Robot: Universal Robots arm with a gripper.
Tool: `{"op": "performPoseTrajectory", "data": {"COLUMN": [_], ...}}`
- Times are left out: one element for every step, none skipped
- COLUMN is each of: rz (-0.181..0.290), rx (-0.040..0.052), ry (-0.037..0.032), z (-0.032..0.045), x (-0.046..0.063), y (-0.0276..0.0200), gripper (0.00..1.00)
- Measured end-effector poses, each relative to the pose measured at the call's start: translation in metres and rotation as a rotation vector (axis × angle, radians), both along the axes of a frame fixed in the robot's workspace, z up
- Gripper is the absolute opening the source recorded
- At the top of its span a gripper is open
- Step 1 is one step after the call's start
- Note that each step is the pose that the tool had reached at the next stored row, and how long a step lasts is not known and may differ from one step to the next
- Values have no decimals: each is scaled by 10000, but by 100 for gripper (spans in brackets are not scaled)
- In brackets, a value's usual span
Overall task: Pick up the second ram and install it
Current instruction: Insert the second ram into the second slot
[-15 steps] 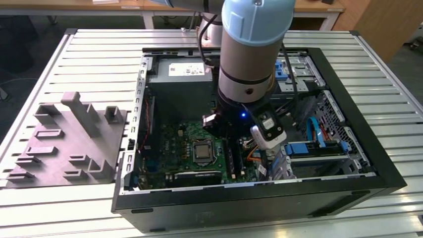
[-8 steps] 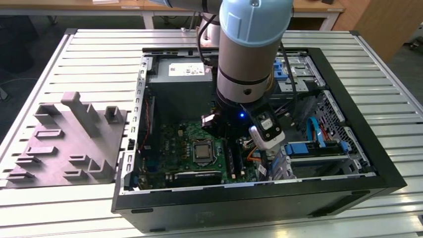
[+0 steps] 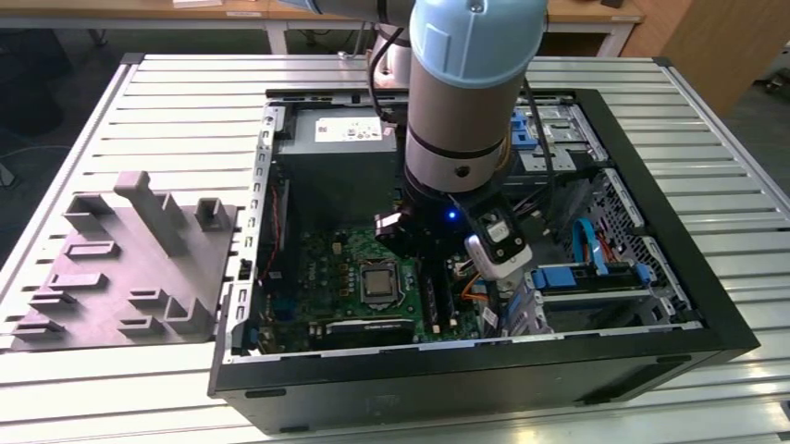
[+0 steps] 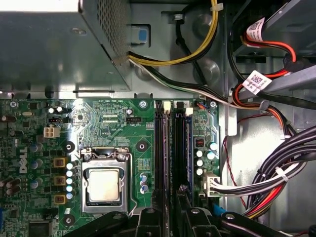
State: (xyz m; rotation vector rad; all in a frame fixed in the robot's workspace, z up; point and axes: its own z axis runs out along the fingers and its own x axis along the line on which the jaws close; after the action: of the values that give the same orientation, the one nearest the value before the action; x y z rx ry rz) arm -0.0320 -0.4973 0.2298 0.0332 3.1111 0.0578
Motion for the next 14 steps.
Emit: {"op": "performPoseTrajectory", "data": {"rz": [0, 1, 1, 1, 2, 1, 1, 1, 1, 1, 1, 2, 2, 2], "rx": [4, 12, 44, 88, 148, 225, 283, 311, 311, 311, 316, 328, 350, 398], "ry": [0, 1, -2, -5, -10, -18, -26, -32, -31, -30, -31, -30, -30, -30], "z": [-1, -2, -2, -3, -3, -3, -3, -3, -3, -3, -9, -18, -26, -31], "x": [0, -2, -3, -4, -6, -9, -12, -14, -14, -14, -14, -14, -15, -15], "y": [-4, -11, -17, -22, -29, -36, -42, -46, -47, -50, -51, -56, -60, -65], "gripper": [26, 26, 26, 26, 26, 26, 26, 26, 26, 26, 26, 26, 26, 26]}}
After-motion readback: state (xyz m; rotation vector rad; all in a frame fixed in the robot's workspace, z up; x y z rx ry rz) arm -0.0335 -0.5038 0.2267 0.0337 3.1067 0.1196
